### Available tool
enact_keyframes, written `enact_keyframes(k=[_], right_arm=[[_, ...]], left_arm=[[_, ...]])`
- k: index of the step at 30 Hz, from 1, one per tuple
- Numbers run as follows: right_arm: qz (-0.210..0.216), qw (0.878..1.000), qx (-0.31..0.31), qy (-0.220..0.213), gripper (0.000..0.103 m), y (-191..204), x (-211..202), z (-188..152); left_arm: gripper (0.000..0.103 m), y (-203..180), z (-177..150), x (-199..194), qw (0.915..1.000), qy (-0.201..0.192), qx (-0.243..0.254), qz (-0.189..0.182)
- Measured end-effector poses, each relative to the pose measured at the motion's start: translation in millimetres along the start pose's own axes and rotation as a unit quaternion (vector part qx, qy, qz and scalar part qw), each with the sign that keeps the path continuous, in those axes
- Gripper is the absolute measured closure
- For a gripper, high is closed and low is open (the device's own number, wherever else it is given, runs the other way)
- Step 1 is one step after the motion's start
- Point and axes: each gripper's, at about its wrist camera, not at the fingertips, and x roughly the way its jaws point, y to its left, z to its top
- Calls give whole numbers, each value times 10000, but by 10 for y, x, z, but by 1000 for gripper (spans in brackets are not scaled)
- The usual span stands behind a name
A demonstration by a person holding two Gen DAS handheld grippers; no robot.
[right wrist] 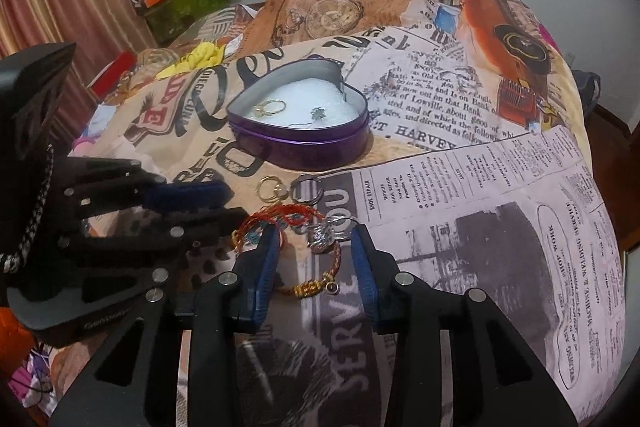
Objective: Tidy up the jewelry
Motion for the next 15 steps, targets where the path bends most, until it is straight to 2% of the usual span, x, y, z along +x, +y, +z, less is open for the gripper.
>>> enact_keyframes(k=[2, 7, 15], right_arm=[[29, 10000, 78, 36, 74, -43, 36, 4], [22, 9999, 127, 9, 88, -74, 61, 11], [-49, 9999, 109, -98, 90, -55, -11, 30]], left_arm=[[88, -3, 3, 13, 10000, -9, 11, -59], [95, -3, -4, 21, 9998, -36, -3, -184], [95, 7, -11, -58, 9997, -131, -103, -198]])
